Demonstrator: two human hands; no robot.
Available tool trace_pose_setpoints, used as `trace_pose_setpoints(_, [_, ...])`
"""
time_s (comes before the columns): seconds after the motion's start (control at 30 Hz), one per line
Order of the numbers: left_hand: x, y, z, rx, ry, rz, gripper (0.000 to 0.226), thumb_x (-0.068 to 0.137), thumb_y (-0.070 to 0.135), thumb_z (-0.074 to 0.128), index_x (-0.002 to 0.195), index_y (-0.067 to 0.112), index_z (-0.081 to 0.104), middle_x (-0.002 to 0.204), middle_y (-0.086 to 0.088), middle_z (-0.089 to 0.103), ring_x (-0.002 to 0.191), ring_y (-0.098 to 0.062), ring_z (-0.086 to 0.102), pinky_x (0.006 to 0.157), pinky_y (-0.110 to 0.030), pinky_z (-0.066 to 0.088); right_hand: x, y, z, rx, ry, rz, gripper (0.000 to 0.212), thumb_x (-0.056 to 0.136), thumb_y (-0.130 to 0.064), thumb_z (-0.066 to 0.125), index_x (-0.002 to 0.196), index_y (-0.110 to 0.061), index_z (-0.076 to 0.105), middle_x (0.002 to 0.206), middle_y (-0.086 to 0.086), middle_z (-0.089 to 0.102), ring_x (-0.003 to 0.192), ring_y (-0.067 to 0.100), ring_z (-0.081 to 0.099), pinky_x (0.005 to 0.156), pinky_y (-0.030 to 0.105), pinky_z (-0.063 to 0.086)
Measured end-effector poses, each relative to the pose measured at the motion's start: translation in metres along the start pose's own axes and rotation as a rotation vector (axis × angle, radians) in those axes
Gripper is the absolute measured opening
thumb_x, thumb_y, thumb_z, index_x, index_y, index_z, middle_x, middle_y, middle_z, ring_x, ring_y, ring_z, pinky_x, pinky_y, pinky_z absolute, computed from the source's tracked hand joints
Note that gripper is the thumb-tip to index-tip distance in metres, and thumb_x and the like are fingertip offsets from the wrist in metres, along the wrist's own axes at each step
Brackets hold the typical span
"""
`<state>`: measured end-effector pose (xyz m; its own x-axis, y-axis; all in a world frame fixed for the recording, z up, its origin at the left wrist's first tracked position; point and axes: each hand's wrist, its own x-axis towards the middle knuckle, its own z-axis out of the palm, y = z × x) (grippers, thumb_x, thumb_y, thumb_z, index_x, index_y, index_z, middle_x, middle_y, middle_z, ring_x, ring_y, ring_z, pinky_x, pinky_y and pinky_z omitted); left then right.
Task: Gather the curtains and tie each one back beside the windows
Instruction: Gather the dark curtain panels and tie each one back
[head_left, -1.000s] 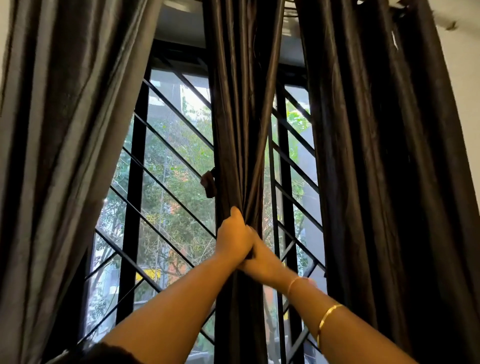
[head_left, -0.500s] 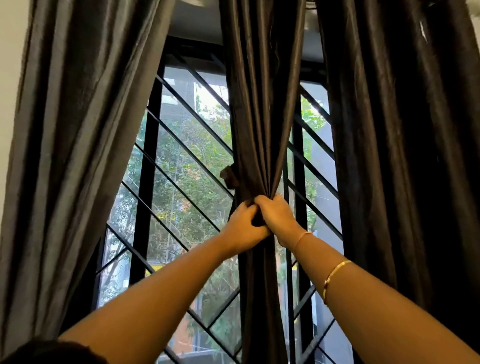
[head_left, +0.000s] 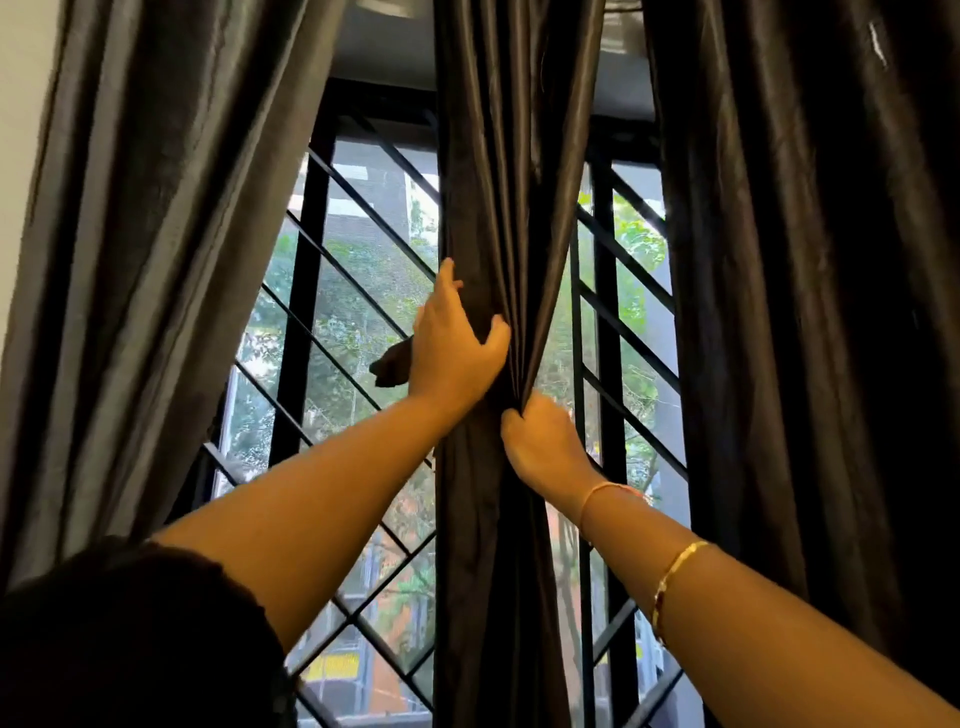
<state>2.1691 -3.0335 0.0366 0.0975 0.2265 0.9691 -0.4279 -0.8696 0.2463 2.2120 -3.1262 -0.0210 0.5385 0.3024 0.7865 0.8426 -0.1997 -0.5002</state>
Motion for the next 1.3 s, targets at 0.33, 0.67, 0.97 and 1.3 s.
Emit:
trace_pose_setpoints(0.33, [0.005, -0.019, 0.005, -0.182, -0.466, -0.354, 0.062, 0.081, 0.065, 0.041, 0.118, 0.017, 0.026, 0.104, 0.000, 0.049, 0.090, -0.013, 0.052, 0.064, -0.016, 0.038, 0.012, 0.013, 0.000, 0.108, -0.096, -0.059, 0.016, 0.091, -0.009, 0.043, 0.076, -0.016, 0.047, 0.063, -0.001, 0.047, 0.055, 0.015, 0.043, 0.049, 0.026, 0.032])
trace_pose_setpoints(0.67, [0.015, -0.033, 0.004, -0.262, -0.760, -0.471, 0.101, 0.053, 0.065, 0.073, 0.136, 0.026, 0.029, 0.123, 0.001, 0.049, 0.113, -0.022, 0.052, 0.097, -0.044, 0.043, 0.024, 0.012, 0.018, 0.192, -0.241, -0.148, 0.028, 0.087, -0.003, 0.044, 0.114, -0.007, 0.053, 0.071, 0.002, 0.048, 0.061, 0.015, 0.044, 0.055, 0.026, 0.035])
trace_pose_setpoints(0.97, [0.031, -0.066, 0.005, -0.336, -0.480, -0.478, 0.012, 0.082, 0.016, 0.060, 0.094, 0.016, 0.060, 0.087, -0.004, 0.066, 0.081, -0.020, 0.064, 0.072, -0.029, 0.051, 0.029, 0.019, 0.017, 0.318, -0.365, -0.098, 0.012, 0.093, -0.012, 0.052, 0.094, -0.002, 0.057, 0.092, 0.017, 0.057, 0.090, 0.025, 0.059, 0.085, 0.034, 0.045])
trace_pose_setpoints(1.3, [0.029, -0.066, 0.003, -0.416, -0.530, -0.445, 0.015, 0.087, 0.013, 0.054, 0.102, 0.013, 0.056, 0.085, -0.005, 0.064, 0.076, -0.020, 0.062, 0.074, -0.029, 0.051, 0.052, 0.030, 0.004, 0.316, 0.244, 0.117, 0.023, 0.084, -0.017, 0.066, 0.101, -0.014, 0.050, 0.092, 0.009, 0.056, 0.083, 0.026, 0.060, 0.072, 0.039, 0.052])
